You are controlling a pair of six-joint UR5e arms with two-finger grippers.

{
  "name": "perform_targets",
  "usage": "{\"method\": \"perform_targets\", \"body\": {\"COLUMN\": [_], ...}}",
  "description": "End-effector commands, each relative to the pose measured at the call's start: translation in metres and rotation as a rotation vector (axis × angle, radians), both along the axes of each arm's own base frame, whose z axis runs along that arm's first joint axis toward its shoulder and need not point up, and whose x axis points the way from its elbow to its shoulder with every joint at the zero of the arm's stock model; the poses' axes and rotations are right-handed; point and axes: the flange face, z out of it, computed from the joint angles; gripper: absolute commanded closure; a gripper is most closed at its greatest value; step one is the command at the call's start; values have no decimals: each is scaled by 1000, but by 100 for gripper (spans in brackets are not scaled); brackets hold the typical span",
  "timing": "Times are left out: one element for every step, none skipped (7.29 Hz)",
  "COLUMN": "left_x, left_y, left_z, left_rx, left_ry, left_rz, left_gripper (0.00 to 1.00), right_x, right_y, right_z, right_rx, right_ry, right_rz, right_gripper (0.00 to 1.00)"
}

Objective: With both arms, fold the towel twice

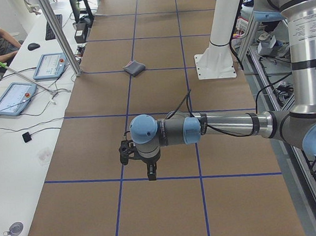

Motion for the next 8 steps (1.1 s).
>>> {"method": "perform_targets", "body": {"left_x": [1,1,0,0,-1,-1,-1,0], "left_y": [-7,-7,-5,-6,-2,0,2,2], "left_z": [-5,-3,-5,1,-2,4,8,10], "left_rx": [11,8,9,1,5,-8,-20,-19], "left_ry": [-7,-8,-10,-25,-27,-26,-25,-25], "left_rz": [2,3,0,4,0,1,-3,0], "left_gripper": [0,0,0,0,0,0,0,0], "right_x": [0,0,1,-3,-3,-3,-3,-3], "right_y": [-1,-1,5,2,4,3,4,6], "right_z": [1,0,2,2,5,4,5,4], "right_rx": [1,1,-4,-9,-16,-17,-17,-15], "right_ry": [3,0,0,-1,0,-3,-3,-3], "right_rz": [-1,-1,1,-7,-7,-7,-7,-7], "right_gripper": [0,0,0,0,0,0,0,0]}}
